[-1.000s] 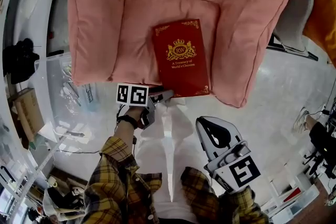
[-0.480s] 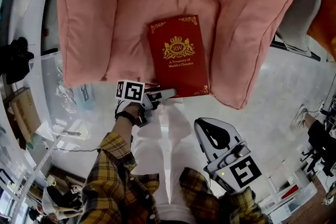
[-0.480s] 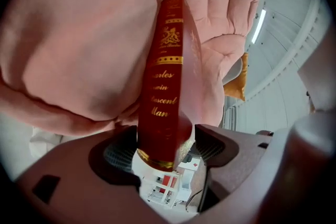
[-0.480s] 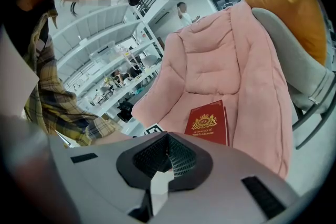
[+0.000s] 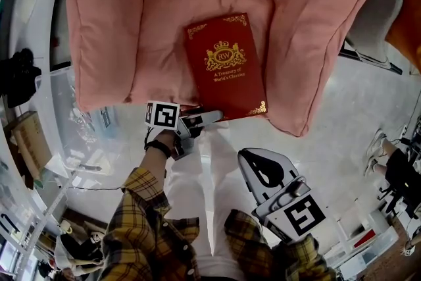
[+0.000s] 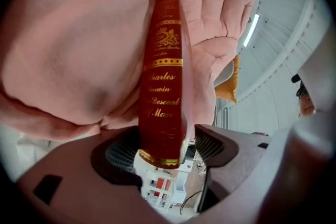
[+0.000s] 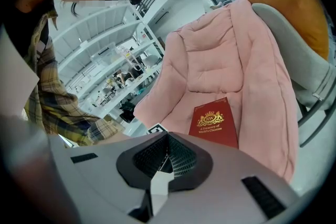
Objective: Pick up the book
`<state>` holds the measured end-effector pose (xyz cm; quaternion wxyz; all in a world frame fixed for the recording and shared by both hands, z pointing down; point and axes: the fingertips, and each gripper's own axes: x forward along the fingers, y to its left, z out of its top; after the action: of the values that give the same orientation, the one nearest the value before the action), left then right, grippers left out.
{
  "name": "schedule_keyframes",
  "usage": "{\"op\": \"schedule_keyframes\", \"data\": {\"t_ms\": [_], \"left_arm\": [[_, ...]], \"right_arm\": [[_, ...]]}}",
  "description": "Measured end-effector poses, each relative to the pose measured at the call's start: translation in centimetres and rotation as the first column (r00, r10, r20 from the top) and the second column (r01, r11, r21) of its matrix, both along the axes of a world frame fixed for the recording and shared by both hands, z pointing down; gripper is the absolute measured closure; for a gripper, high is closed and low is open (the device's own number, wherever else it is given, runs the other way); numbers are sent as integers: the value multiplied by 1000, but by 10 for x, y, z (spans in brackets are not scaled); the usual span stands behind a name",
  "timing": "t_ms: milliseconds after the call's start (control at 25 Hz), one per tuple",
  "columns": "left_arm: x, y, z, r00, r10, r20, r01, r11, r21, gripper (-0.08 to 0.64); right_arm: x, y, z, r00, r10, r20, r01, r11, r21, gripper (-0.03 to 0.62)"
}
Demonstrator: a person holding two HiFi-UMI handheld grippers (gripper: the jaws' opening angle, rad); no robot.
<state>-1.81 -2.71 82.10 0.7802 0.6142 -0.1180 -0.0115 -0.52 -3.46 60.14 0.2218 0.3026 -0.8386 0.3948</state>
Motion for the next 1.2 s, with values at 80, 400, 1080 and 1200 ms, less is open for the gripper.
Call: {"op": "schedule_keyframes", "data": {"t_ms": [80,400,1080,1200], "left_arm": [[1,-4,-8,999,-22,-34,22,1000,0,225],[1,-24,-27,994,-77,-71,81,995,50,225],[18,-66,-46,998,-59,27,54,986,156,325],[17,-64,-50,997,-67,46,60,987,152,330]], "right_arm": [[2,2,0,1000,-3,1,3,1000,-4,575],[1,6,0,1000,-1,23,1,1000,-29,575],[1,3,-10,999,6,34,-5,1000,-18,575],[4,2,-15,1000,8,26,-8,1000,-5,575]]}}
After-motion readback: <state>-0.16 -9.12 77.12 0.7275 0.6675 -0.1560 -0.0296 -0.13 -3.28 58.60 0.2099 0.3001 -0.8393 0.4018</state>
